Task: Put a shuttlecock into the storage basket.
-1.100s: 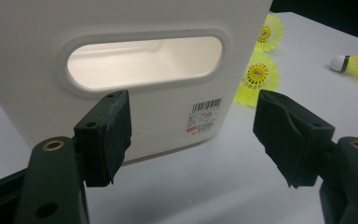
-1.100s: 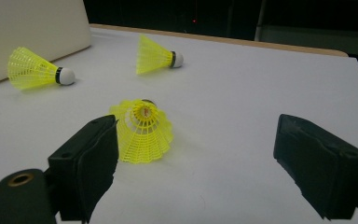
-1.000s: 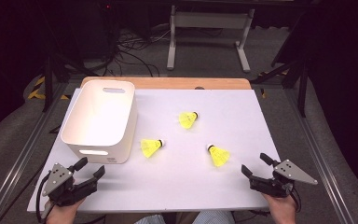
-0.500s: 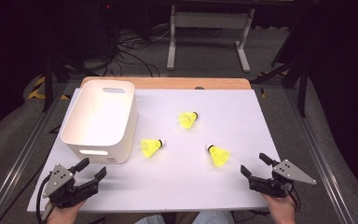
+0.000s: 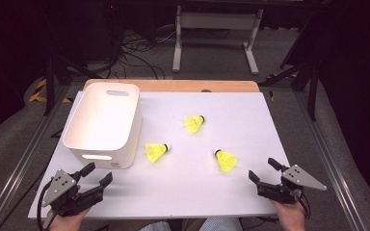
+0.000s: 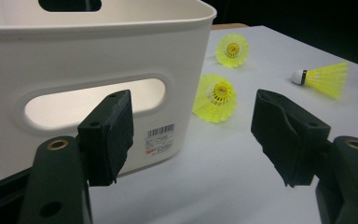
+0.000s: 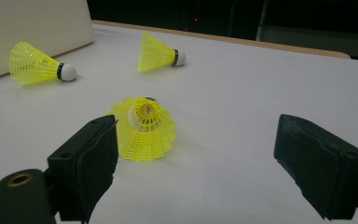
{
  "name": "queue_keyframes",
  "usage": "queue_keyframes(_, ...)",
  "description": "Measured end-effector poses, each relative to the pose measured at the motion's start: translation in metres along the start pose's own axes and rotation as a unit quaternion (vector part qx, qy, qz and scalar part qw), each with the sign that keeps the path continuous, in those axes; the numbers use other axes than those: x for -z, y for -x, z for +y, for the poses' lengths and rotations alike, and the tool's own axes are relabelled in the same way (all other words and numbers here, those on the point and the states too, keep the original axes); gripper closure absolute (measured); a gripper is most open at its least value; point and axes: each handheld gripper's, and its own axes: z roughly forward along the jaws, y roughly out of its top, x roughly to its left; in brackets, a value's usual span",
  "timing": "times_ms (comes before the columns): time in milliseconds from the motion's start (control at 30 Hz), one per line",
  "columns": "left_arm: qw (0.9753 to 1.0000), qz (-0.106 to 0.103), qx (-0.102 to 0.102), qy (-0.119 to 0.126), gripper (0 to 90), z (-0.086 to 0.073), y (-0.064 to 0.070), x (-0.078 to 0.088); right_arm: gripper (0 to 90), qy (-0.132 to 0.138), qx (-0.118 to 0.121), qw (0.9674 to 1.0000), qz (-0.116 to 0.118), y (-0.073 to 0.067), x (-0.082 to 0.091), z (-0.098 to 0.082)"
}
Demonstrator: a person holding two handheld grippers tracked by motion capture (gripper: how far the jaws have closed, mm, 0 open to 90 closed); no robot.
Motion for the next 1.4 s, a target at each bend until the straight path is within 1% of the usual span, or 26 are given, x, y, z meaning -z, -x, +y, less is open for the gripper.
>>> queue_keyframes(100, 0.9999, -0.008, -0.008, -0.005, 31.7, 0.003, 0.006, -0.001, 14.3, 0.000, 0.001, 1.0000, 0.000, 0.000, 0.000, 0.000)
queue_keyframes(233, 0.9997, -0.012, -0.022, -0.005, 32.5, 0.007, 0.012, -0.002, 14.3, -0.001, 0.003, 1.0000, 0.000, -0.001, 0.000, 0.000)
queue_keyframes(333, 0.9995, -0.016, -0.026, -0.008, 32.5, 0.010, 0.014, -0.005, 14.3, -0.001, 0.002, 1.0000, 0.000, -0.001, 0.000, 0.000)
queue_keyframes(400, 0.9995, -0.019, -0.024, -0.009, 32.5, 0.011, 0.015, -0.009, 14.3, -0.001, 0.004, 1.0000, 0.001, -0.002, 0.000, 0.000)
queue_keyframes(633, 0.9988, -0.032, -0.033, -0.014, 32.8, 0.016, 0.023, -0.021, 14.3, -0.001, 0.003, 1.0000, 0.002, -0.002, 0.000, 0.000)
queue_keyframes(1033, 0.9978, -0.047, -0.044, -0.018, 33.9, 0.024, 0.032, -0.035, 14.3, 0.000, 0.008, 1.0000, 0.003, -0.002, 0.000, 0.000)
queue_keyframes(1400, 0.9972, -0.062, -0.040, -0.015, 34.3, 0.032, 0.039, -0.048, 14.3, 0.001, 0.007, 1.0000, 0.002, -0.002, 0.000, 0.000)
